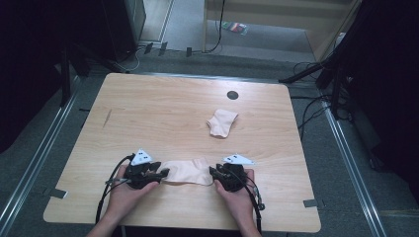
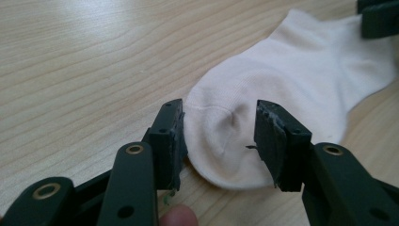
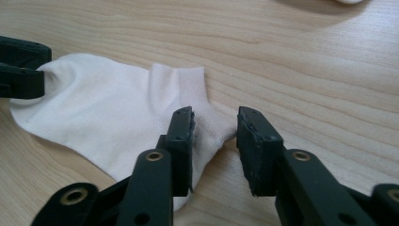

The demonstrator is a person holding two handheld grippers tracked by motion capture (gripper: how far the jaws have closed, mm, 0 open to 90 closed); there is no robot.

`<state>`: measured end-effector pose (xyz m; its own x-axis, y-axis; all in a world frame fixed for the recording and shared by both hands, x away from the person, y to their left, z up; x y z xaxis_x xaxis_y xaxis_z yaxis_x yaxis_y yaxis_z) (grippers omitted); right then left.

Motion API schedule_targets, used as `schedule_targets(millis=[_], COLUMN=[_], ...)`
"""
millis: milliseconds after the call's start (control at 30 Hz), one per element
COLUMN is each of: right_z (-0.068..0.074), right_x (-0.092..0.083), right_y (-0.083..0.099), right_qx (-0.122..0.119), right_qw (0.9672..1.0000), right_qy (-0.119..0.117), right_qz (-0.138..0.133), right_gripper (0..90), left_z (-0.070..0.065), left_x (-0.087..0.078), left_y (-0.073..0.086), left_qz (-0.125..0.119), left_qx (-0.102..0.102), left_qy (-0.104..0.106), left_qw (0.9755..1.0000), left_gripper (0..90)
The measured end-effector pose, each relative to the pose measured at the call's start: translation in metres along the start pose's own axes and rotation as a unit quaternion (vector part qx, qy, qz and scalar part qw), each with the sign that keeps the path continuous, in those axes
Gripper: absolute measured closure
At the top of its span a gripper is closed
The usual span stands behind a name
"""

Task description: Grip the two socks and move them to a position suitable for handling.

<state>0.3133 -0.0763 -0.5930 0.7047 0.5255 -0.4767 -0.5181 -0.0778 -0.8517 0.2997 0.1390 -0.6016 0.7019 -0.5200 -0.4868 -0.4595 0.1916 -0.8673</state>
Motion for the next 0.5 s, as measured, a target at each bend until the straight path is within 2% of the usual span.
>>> schedule_targets(millis=[67,133,167,200,233,267,400,433,500], right_z=[0.000,0.004,0.005,0.006,0.006,0.006,0.006,0.003,0.001], right_x=[0.000,0.000,-0.001,-0.001,-0.001,-0.003,-0.009,-0.013,-0.018], right_y=[0.001,0.002,0.001,0.000,0.000,-0.003,-0.010,-0.016,-0.019], right_qx=[-0.002,0.000,0.001,0.002,0.002,-0.002,-0.008,-0.013,-0.009], right_qw=[1.0000,0.9999,0.9998,0.9997,0.9997,0.9997,0.9994,0.9992,0.9992], right_qy=[-0.002,-0.013,-0.020,-0.024,-0.024,-0.023,-0.024,-0.014,-0.007], right_qz=[0.002,0.004,0.001,0.000,0.000,-0.007,-0.023,-0.034,-0.038], right_gripper=[77.9,84.6,85.5,86.1,86.1,87.1,88.4,88.9,89.3], left_z=[-0.001,-0.002,-0.001,0.000,0.000,0.004,0.011,0.016,0.020], left_x=[0.000,-0.001,-0.002,-0.007,-0.007,-0.014,-0.022,-0.027,-0.030], left_y=[0.000,0.001,0.000,-0.004,-0.004,-0.011,-0.019,-0.021,-0.021], left_qz=[0.001,-0.001,-0.004,-0.017,-0.017,-0.033,-0.046,-0.046,-0.048], left_qx=[0.017,0.019,0.019,0.017,0.017,0.019,0.025,0.024,0.025], left_qy=[-0.007,0.002,0.003,0.007,0.007,0.008,0.006,0.003,-0.004], left_qw=[0.9998,0.9998,0.9998,0.9997,0.9997,0.9992,0.9986,0.9986,0.9986], left_gripper=[67.9,86.1,87.5,88.0,88.3,88.8,89.6,90.0,90.0])
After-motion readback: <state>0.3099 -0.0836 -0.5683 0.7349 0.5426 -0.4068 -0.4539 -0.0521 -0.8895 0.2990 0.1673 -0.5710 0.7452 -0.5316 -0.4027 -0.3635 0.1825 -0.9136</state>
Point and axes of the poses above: each handheld gripper's, and its own axes: x roughly forward along the jaws, y roughly out of its underside, z roughly to its left, the point moved 8 cm from there along x, roughly forward along the jaws, and after that the axes turned 13 degrees about -z, right-handed, at the moved point
